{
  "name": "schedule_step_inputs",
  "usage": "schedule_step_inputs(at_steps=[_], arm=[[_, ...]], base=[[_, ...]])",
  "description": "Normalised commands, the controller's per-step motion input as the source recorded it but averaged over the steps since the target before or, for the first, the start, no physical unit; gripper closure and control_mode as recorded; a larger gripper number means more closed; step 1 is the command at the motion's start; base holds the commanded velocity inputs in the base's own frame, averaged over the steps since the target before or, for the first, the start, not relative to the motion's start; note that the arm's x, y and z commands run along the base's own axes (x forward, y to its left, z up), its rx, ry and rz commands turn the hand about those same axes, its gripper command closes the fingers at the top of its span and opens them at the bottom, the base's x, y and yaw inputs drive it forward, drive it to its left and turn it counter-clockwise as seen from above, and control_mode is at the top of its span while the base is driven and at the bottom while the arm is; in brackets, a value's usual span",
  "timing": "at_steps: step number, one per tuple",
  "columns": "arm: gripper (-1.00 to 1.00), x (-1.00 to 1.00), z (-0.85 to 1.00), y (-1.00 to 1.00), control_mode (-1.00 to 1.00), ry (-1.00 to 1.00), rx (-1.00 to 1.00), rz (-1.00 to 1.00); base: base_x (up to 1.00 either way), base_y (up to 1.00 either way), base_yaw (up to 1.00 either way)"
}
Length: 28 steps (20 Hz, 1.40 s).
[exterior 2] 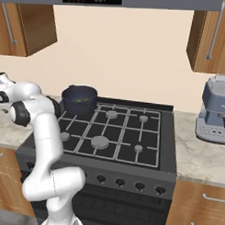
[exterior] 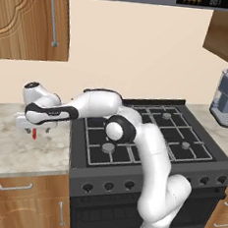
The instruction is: Put the lime and cucumber in the pot. Retrieve the spatula and lightly stir the vegetables in the pot.
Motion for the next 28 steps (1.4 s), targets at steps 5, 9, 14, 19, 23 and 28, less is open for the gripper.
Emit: schedule_step_inputs(at_steps=[5,9,14,19,23,28], arm=[[-1.00,0.21,-0.18,0.00,-1.00,0.00,0.08,0.00],[-1.00,0.00,-0.20,0.00,-1.00,0.00,0.08,0.00],[-1.00,0.04,-0.38,0.00,-1.00,-0.02,0.07,0.00],[-1.00,0.26,-0.12,0.01,-1.00,-0.01,0.02,0.00],[-1.00,0.17,-0.05,0.17,-1.00,0.00,0.00,0.00],[-1.00,0.00,0.00,0.20,-1.00,0.03,-0.01,0.00]], base=[[0.00,0.00,0.00],[0.00,0.00,0.00],[0.00,0.00,0.00],[0.00,0.00,0.00],[0.00,0.00,0.00],[0.00,0.00,0.00]])
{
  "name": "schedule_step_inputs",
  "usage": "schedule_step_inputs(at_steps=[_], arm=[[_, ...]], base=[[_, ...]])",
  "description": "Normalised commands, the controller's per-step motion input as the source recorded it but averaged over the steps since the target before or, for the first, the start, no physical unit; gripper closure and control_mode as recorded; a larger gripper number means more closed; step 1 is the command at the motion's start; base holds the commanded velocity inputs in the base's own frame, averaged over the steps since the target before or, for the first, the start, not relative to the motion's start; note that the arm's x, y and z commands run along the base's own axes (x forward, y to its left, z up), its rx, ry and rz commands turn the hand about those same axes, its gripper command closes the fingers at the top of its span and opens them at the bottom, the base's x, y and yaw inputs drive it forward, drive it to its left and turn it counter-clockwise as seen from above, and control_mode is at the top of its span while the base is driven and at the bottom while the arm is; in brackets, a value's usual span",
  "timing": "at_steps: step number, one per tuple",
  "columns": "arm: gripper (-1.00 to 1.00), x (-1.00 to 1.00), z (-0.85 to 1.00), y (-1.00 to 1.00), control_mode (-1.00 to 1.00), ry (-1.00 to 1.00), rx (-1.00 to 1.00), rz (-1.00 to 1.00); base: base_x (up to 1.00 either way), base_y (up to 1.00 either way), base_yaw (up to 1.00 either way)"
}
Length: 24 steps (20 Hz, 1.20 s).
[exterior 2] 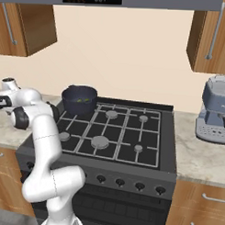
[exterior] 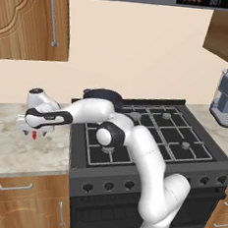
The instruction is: Put the lime and cucumber in the pot. Retrieve the spatula and lightly stir the vegetables in the pot.
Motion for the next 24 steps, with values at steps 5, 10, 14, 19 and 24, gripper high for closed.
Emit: schedule_step_inputs(at_steps=[5,10,14,19,24], arm=[[-1.00,0.00,0.00,0.08,-1.00,0.02,-0.02,0.00],[-1.00,0.00,0.00,0.00,-1.00,0.00,0.00,0.00],[-1.00,0.00,-0.21,0.00,-1.00,0.00,0.00,0.00],[-1.00,0.00,-0.23,0.00,-1.00,0.00,-0.01,0.00],[-1.00,0.00,-0.09,0.00,-1.00,0.00,-0.01,0.00]], base=[[0.00,0.00,0.00],[0.00,0.00,0.00],[0.00,0.00,0.00],[0.00,0.00,0.00],[0.00,0.00,0.00]])
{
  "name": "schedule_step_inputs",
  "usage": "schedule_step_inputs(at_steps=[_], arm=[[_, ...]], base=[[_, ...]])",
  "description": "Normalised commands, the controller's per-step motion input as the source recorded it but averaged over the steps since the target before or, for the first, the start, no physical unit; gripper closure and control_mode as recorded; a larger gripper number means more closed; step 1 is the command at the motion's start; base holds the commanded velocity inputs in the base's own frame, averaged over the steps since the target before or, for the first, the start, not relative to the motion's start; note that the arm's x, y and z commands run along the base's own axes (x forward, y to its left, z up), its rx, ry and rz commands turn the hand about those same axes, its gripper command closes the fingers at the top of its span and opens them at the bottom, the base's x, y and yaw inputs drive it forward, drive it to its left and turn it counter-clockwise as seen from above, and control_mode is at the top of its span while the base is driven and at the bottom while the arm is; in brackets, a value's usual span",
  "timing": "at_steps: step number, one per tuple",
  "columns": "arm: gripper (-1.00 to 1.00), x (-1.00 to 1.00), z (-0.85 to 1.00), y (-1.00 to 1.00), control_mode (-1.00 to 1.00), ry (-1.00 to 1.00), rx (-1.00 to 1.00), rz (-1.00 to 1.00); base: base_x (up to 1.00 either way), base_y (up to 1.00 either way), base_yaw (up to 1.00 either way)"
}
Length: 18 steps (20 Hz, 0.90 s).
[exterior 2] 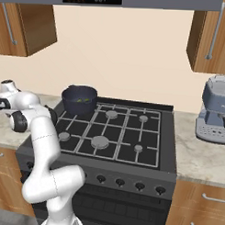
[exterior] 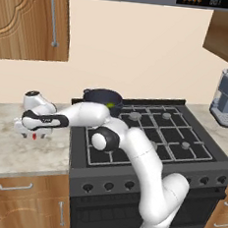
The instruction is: Put the lime and cucumber in the pot. Retrieve the spatula and lightly stir the vegetables in the pot.
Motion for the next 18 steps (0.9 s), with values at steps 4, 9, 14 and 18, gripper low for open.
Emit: schedule_step_inputs(at_steps=[4,9,14,18], arm=[[-1.00,0.00,0.00,0.00,-1.00,0.00,0.00,0.00],[1.00,0.00,0.00,0.00,-1.00,0.00,0.00,0.00],[1.00,0.00,0.00,0.00,-1.00,0.00,0.00,0.00],[1.00,-0.30,0.00,-0.06,-1.00,-0.04,0.02,0.00]], base=[[0.00,0.00,0.00],[0.00,0.00,0.00],[0.00,0.00,0.00],[0.00,0.00,0.00]])
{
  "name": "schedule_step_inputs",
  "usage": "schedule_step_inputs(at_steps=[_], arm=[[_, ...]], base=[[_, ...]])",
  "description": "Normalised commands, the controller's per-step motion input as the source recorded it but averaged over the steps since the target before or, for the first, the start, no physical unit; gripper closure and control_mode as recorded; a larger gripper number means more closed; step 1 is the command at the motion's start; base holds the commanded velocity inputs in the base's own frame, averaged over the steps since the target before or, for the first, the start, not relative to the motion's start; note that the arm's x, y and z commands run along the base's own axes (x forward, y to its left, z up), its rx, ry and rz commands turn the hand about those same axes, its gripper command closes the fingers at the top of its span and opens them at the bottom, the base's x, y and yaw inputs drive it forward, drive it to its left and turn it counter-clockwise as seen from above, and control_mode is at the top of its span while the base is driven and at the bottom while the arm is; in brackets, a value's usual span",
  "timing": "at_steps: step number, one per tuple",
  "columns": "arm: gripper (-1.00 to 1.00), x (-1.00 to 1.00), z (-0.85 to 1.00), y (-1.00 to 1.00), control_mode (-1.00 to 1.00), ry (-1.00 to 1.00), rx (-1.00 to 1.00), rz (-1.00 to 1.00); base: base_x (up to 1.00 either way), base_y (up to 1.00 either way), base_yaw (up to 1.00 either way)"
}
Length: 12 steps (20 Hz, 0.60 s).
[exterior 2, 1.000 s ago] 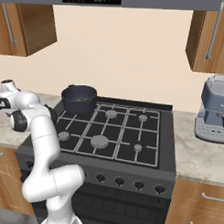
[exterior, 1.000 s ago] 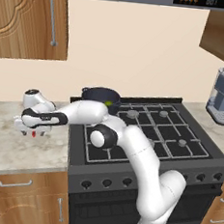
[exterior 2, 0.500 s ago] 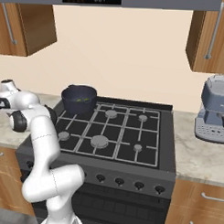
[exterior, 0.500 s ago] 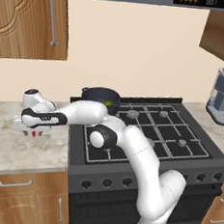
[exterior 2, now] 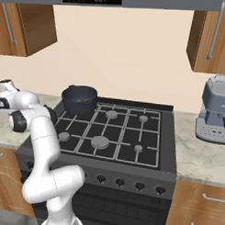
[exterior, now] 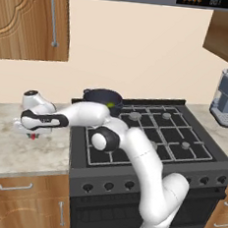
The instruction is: Put the lime and cucumber in the pot. Retrieve the spatula and lightly stir the vegetables in the pot.
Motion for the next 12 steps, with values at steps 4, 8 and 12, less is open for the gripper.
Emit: schedule_step_inputs(at_steps=[4,8,12], arm=[[1.00,-0.80,0.00,-0.29,-1.00,-0.23,0.10,0.00],[1.00,-0.99,0.00,-0.52,-1.00,-0.30,0.16,0.00],[1.00,-1.00,-0.02,-0.70,-1.00,-0.27,0.16,0.00]], base=[[0.00,0.00,0.00],[0.00,0.00,0.00],[0.00,0.00,0.00]])
